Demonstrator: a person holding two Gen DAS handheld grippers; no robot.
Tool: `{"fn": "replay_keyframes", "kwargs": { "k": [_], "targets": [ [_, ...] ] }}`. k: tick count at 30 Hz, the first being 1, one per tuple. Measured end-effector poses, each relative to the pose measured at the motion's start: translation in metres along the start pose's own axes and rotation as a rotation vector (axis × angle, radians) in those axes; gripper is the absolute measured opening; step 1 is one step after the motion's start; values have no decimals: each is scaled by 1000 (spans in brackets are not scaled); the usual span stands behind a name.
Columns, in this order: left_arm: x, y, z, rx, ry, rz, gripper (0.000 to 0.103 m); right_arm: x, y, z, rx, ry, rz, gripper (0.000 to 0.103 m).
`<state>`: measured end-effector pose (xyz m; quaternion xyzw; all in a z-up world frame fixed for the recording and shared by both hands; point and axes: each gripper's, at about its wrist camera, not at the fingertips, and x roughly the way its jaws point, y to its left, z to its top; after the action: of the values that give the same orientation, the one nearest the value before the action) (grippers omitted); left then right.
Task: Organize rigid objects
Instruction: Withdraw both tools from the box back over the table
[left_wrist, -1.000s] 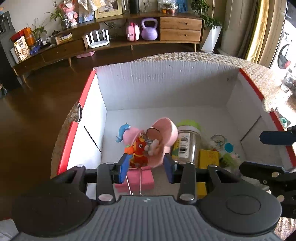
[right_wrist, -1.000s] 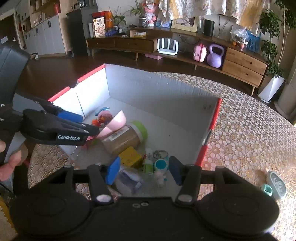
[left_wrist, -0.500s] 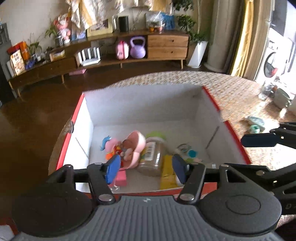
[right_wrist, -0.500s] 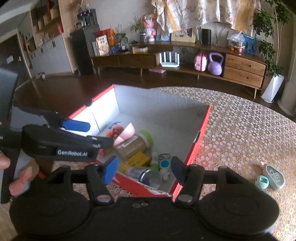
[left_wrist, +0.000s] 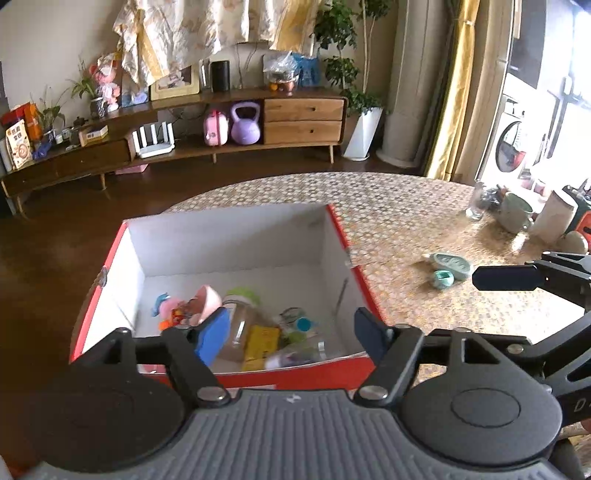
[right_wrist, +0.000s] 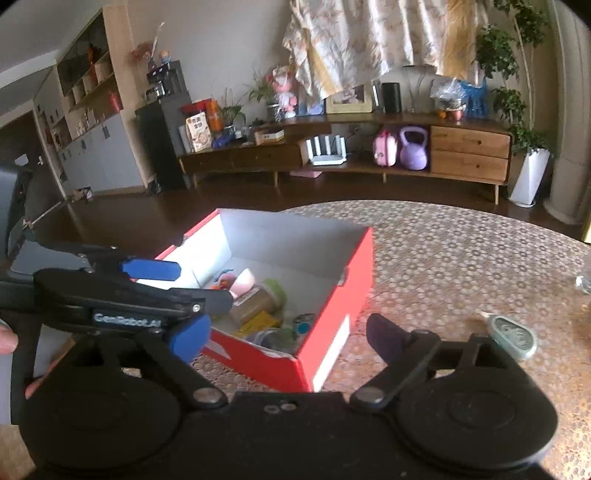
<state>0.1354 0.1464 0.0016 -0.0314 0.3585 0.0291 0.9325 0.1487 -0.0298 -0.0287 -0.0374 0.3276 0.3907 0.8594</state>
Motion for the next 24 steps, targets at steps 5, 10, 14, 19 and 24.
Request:
{"fn": "replay_keyframes", "kwargs": {
  "k": [5, 10, 14, 19, 24],
  "targets": [
    [-5, -24, 1, 13, -24, -30, 78, -19, -19, -10, 7, -31, -17, 100],
    [-2, -47, 1, 6, -45, -64, 81, -35, -40, -19, 16, -50, -41, 101],
    [4, -65, 2, 7, -45, -79, 83, -46, -58, -25, 3, -67, -63, 101],
    [17, -87, 0, 14, -48, -104, 89, -55, -81, -33, -15, -66, -85, 101],
    [36, -105, -3, -4, -54, -138, 96, -60, -114, -42, 7, -52, -132, 101]
  ]
}}
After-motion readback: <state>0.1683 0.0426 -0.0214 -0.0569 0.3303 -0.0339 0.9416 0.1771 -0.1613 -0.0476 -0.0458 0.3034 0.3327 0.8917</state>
